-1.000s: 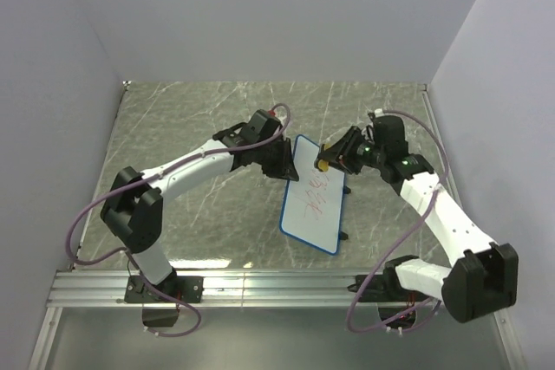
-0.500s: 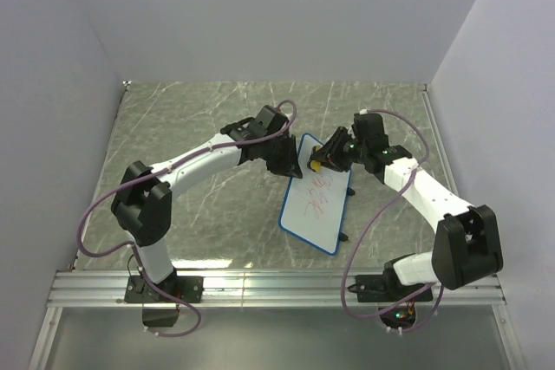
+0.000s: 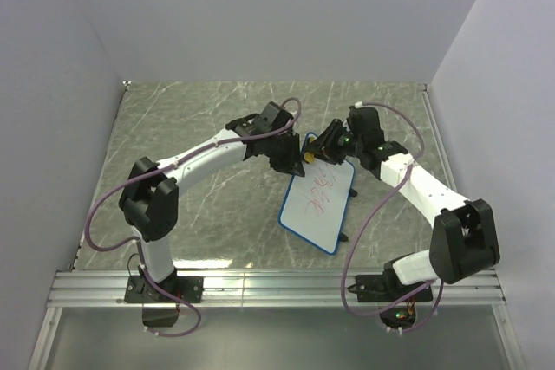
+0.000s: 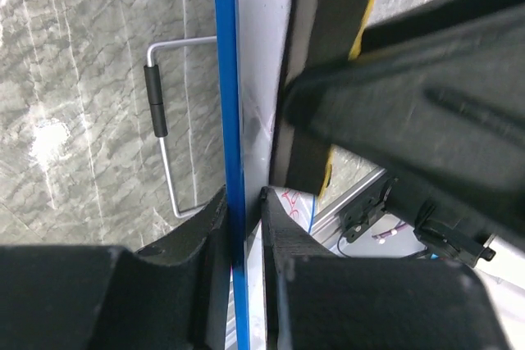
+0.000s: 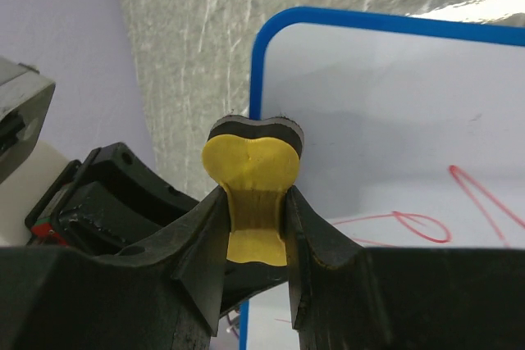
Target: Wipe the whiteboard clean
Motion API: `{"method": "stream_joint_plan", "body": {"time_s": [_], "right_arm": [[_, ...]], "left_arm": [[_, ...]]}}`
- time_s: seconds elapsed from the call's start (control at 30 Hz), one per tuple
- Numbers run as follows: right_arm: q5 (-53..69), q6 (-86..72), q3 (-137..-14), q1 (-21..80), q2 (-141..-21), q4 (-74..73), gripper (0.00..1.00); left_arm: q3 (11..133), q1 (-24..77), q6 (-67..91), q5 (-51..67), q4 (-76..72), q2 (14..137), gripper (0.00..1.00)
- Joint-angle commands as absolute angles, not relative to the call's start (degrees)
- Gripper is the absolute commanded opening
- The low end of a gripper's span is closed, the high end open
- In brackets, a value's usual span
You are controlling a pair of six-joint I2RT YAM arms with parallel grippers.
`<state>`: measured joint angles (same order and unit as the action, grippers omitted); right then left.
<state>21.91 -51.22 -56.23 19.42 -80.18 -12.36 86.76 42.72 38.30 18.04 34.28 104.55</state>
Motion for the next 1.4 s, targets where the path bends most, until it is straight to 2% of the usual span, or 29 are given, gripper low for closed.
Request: {"method": "stream_joint_plan", "body": {"time_s": [0.0,0.57,1.03,1.37], "right_arm": [[22.15,-52.82,-57.57,21.18,-79.72,-8.97,0.0],[20.48,-48.61,-49.22,21.01,-82.0,-10.19,0.0],[21.18,-45.26,-34.55,9.94,-80.16,-8.97,0.0],[20.74,-44.3,-27.42,9.05,-79.63,-7.3,0.0]], "left_arm": [[86.75,43.86,33.58,13.19,39.19,108.54,0.0],[87.72,44.03,35.16,13.8,40.08,108.99,0.0],[88.59,44.03,33.93,13.09,41.31,108.1,0.0],[88.95,44.03,32.96,13.27,42.01,107.93,0.0]]}}
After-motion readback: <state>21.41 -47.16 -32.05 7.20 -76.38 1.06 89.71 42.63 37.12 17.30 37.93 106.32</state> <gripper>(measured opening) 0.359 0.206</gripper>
